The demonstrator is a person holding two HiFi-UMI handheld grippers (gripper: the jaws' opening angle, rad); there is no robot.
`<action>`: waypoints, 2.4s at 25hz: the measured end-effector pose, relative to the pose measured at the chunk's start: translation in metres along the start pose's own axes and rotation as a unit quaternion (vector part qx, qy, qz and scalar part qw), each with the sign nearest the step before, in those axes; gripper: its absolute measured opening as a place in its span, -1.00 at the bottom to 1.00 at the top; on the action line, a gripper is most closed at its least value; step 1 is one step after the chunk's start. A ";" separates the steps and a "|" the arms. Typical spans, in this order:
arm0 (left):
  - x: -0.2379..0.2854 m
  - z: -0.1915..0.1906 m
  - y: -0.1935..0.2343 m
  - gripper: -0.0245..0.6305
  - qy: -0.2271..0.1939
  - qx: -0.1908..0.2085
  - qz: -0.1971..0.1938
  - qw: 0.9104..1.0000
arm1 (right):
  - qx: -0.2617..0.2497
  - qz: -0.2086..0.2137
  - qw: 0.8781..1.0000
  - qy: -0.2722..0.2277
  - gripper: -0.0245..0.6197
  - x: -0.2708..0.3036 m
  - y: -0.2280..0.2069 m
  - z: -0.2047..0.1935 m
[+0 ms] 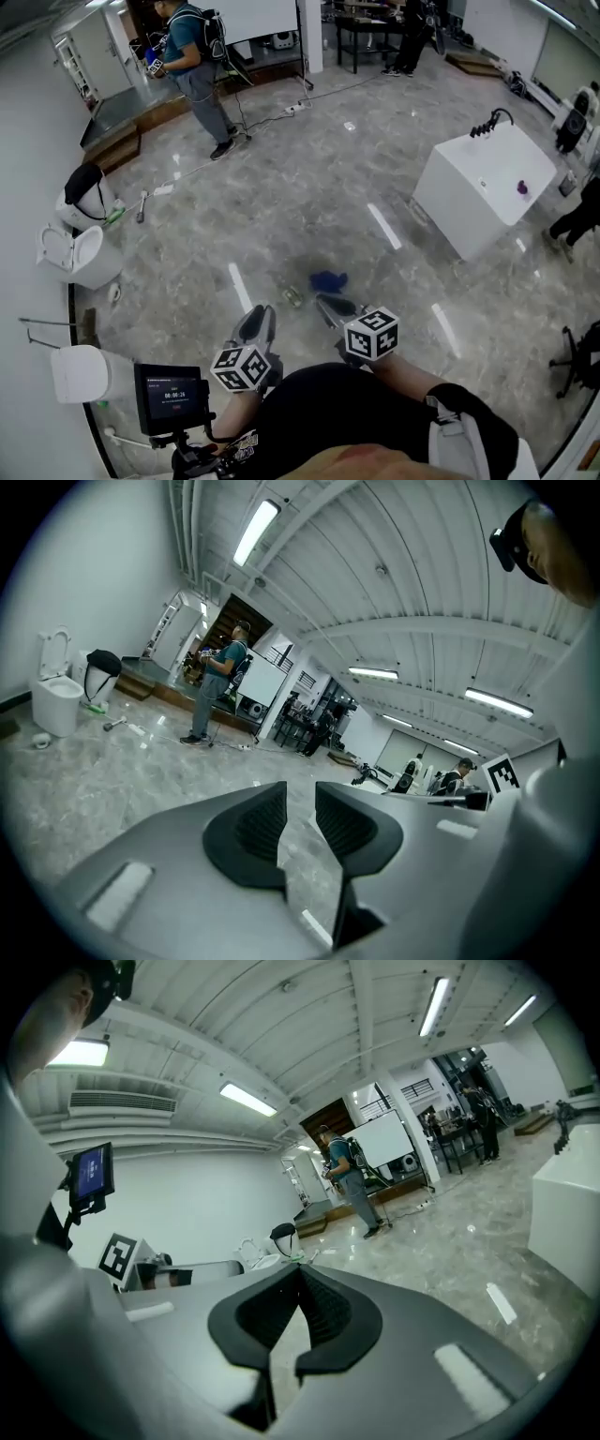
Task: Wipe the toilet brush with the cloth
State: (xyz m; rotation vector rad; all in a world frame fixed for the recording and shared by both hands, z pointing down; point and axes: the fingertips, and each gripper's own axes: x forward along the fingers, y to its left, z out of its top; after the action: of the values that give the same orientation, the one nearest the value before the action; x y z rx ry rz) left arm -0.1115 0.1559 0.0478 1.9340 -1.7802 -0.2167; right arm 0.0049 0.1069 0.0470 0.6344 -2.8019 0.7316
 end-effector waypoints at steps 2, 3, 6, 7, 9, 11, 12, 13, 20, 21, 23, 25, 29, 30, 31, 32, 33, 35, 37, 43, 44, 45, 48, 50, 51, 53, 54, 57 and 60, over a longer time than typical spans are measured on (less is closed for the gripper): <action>-0.002 -0.006 0.005 -0.65 0.005 0.004 0.007 1.000 | 0.018 -0.007 1.000 -0.001 -0.92 0.002 -0.008 -0.006; -0.003 -0.009 0.006 -0.66 0.006 0.005 0.013 1.000 | 0.021 -0.006 1.000 -0.001 -0.92 0.001 -0.013 -0.008; 0.000 -0.017 -0.004 -0.70 0.010 0.002 0.027 1.000 | 0.024 0.008 1.000 0.004 -0.92 -0.005 -0.021 -0.009; 0.002 -0.017 -0.005 -0.70 0.012 0.004 0.027 1.000 | 0.022 0.014 1.000 0.007 -0.92 -0.003 -0.020 -0.008; 0.003 -0.011 -0.004 -0.70 0.015 0.011 0.028 0.999 | 0.015 0.022 1.000 0.010 -0.92 0.004 -0.014 -0.004; 0.002 -0.008 -0.009 -0.70 0.007 0.018 0.039 0.999 | 0.007 0.025 1.000 0.007 -0.92 -0.001 -0.017 0.000; 0.002 -0.010 -0.015 -0.70 0.000 0.021 0.046 0.999 | 0.004 0.025 1.000 0.005 -0.92 -0.008 -0.021 -0.001; 0.002 -0.014 -0.019 -0.70 -0.007 0.023 0.051 0.998 | 0.003 0.025 1.000 0.002 -0.92 -0.015 -0.026 -0.003; 0.000 -0.025 -0.030 -0.71 -0.009 0.020 0.051 0.998 | -0.002 0.027 1.000 0.002 -0.92 -0.031 -0.026 -0.010; 0.000 -0.025 -0.031 -0.71 -0.006 0.022 0.048 0.999 | -0.003 0.029 1.000 0.003 -0.92 -0.030 -0.024 -0.009; 0.001 -0.025 -0.035 -0.71 -0.002 0.032 0.040 0.999 | -0.004 0.032 0.999 0.004 -0.92 -0.030 -0.021 -0.010; 0.002 -0.024 -0.042 -0.71 -0.002 0.054 0.035 0.998 | -0.007 0.033 0.999 0.004 -0.92 -0.031 -0.020 -0.011; 0.004 -0.020 -0.048 -0.73 -0.007 0.095 0.036 0.995 | -0.005 0.027 1.000 -0.001 -0.92 -0.033 -0.022 -0.009; 0.004 -0.020 -0.048 -0.73 -0.007 0.098 0.035 0.995 | -0.005 0.027 1.000 -0.001 -0.92 -0.032 -0.021 -0.009; 0.004 -0.021 -0.048 -0.74 -0.006 0.097 0.035 0.995 | -0.006 0.027 1.000 0.000 -0.92 -0.032 -0.021 -0.010; 0.003 -0.022 -0.047 -0.74 -0.006 0.095 0.036 0.995 | -0.006 0.028 1.000 0.001 -0.92 -0.031 -0.020 -0.010; 0.003 -0.022 -0.046 -0.74 -0.005 0.091 0.037 0.995 | -0.006 0.028 1.000 0.002 -0.92 -0.031 -0.020 -0.010; 0.003 -0.024 -0.044 -0.74 -0.004 0.082 0.039 0.996 | -0.004 0.029 1.000 0.004 -0.92 -0.031 -0.021 -0.012; 0.002 -0.025 -0.041 -0.75 -0.003 0.075 0.040 0.996 | -0.003 0.030 1.000 0.006 -0.92 -0.030 -0.020 -0.013; 0.002 -0.024 -0.042 -0.76 -0.001 0.073 0.039 0.997 | -0.015 0.038 0.999 0.005 -0.92 -0.030 -0.014 -0.010; 0.001 -0.024 -0.042 -0.76 -0.001 0.073 0.039 0.997 | -0.019 0.040 0.999 0.004 -0.92 -0.030 -0.013 -0.010; 0.001 -0.024 -0.041 -0.76 -0.001 0.072 0.040 0.997 | -0.024 0.042 0.999 0.004 -0.92 -0.030 -0.011 -0.010; 0.000 -0.024 -0.039 -0.76 0.000 0.070 0.042 0.997 | -0.037 0.047 0.998 0.004 -0.92 -0.028 -0.007 -0.010; 0.001 -0.024 -0.040 -0.76 0.001 0.071 0.042 0.997 | -0.039 0.049 0.998 0.004 -0.92 -0.028 -0.006 -0.009; 0.003 -0.024 -0.041 -0.76 0.003 0.074 0.041 0.996 | -0.037 0.050 0.998 0.005 -0.92 -0.027 -0.006 -0.009; 0.006 -0.024 -0.045 -0.76 0.006 0.085 0.034 0.996 | -0.032 0.052 0.998 0.004 -0.92 -0.025 -0.007 -0.010; 0.007 -0.024 -0.047 -0.77 0.007 0.092 0.030 0.995 | -0.030 0.053 0.998 0.004 -0.92 -0.024 -0.007 -0.011; 0.006 -0.023 -0.048 -0.77 0.007 0.099 0.029 0.995 | -0.027 0.056 0.998 0.002 -0.92 -0.024 -0.005 -0.011; 0.003 -0.023 -0.044 -0.77 0.006 0.089 0.035 0.995 | -0.022 0.057 0.998 0.001 -0.92 -0.024 -0.006 -0.010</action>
State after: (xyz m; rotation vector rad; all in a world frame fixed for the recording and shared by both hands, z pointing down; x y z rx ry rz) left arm -0.0620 0.1593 0.0478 1.9845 -1.9130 -0.0229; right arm 0.0296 0.1159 0.0516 0.4679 -2.8634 0.6881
